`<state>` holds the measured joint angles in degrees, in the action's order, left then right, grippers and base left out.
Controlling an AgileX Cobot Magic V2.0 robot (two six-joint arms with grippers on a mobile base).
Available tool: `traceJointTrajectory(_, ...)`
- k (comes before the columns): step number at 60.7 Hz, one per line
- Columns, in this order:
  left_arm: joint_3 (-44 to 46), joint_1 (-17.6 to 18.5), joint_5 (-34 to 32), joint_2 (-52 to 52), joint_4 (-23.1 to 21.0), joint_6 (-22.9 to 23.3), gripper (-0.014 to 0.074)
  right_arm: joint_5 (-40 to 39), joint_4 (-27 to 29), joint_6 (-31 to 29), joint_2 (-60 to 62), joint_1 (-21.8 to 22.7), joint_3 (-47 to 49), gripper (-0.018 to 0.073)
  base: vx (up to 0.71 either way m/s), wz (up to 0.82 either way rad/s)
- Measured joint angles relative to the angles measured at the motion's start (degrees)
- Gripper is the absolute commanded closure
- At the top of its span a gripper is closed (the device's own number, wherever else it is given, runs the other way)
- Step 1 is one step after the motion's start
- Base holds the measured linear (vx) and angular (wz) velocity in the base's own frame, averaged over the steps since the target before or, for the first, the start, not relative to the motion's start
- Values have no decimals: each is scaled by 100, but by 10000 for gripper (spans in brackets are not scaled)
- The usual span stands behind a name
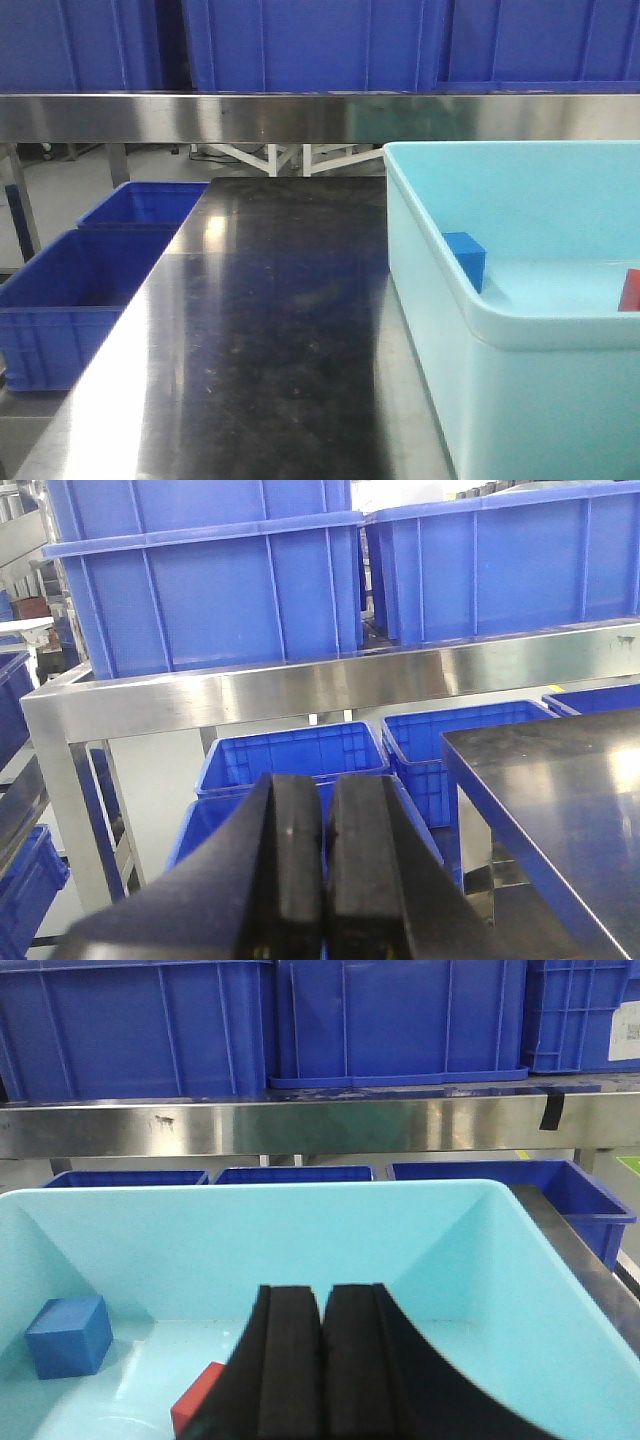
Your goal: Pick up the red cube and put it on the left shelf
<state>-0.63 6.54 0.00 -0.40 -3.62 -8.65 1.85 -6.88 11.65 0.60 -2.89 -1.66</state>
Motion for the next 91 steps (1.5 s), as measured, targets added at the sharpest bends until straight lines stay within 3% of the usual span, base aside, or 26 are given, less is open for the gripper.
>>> traceJointTrajectory(69,0,0,0,0,0,0,491,0,0,0,0,0,0,503,0,0)
traceJointTrajectory(82,0,0,0,0,0,0,491,-417,0,62,0,0,0,503,1,5)
traceJointTrajectory(91,0,0,0,0,0,0,491,-302,0,265,-683,0,421,503,0,1)
